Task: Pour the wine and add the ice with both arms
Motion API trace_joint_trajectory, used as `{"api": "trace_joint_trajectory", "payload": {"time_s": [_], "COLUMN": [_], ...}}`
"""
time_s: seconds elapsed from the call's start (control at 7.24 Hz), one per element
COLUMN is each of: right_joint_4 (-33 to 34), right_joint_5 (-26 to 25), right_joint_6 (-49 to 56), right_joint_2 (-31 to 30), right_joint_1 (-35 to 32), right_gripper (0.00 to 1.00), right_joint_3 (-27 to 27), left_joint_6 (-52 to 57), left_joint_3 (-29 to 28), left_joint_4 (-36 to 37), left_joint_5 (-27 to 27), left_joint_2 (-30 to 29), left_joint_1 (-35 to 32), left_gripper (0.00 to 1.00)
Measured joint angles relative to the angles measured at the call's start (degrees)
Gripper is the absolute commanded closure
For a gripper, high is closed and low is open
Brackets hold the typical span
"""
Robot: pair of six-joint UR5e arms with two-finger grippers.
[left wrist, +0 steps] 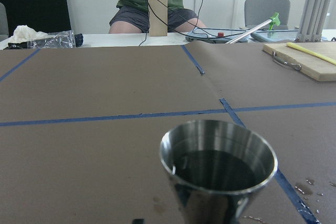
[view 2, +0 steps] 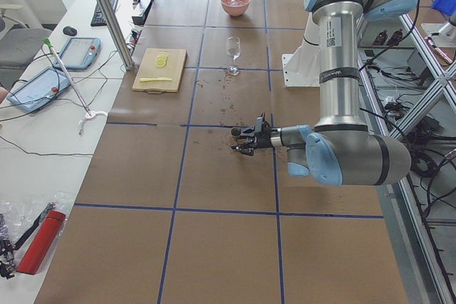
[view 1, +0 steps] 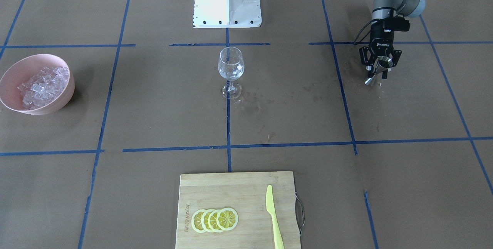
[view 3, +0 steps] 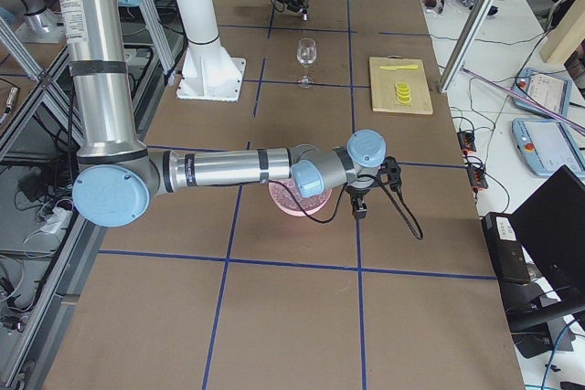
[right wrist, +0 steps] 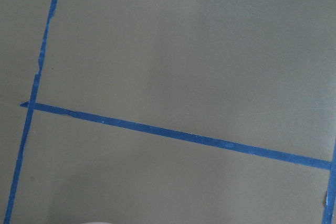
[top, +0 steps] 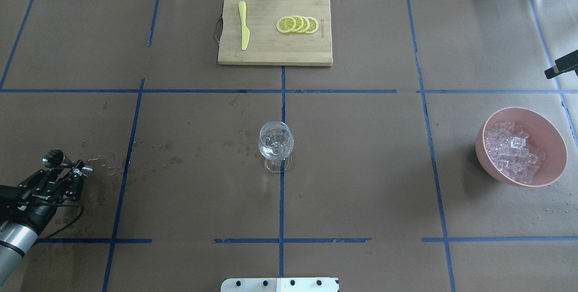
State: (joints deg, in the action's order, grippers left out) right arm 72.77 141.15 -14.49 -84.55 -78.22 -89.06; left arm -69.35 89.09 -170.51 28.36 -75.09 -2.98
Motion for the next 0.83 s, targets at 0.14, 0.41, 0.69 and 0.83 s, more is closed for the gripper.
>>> {"api": "trace_joint_trajectory", "payload": {"time_s": [0.14, 0.41, 0.69, 0.83], "right_joint_4": [0.0, 0.1, 0.1, 0.1], "right_joint_5": [0.0, -0.1, -0.1, -0.1], "right_joint_6": [0.0, 0.1, 0.1, 0.1], "right_joint_2": [0.0, 0.0, 0.0, 0.0], "right_joint_1": [0.0, 0.0, 0.0, 0.0], "right_gripper": [0.00, 0.00, 0.00, 0.00], "right_joint_3": [0.1, 0.4, 0.6, 0.7], "left_joint_6": [0.0, 0.0, -0.1, -0.1], "left_joint_3": [0.0, 0.2, 0.4, 0.4], "left_joint_4": [0.0, -0.1, -0.1, -0.2], "left_joint_5": [0.0, -0.2, -0.6, -0.9], "left_joint_2": [0.0, 0.0, 0.0, 0.0], "left_joint_1": [0.0, 0.0, -0.1, -0.1], "left_gripper": [0.50, 0.50, 0.67, 0.91]}}
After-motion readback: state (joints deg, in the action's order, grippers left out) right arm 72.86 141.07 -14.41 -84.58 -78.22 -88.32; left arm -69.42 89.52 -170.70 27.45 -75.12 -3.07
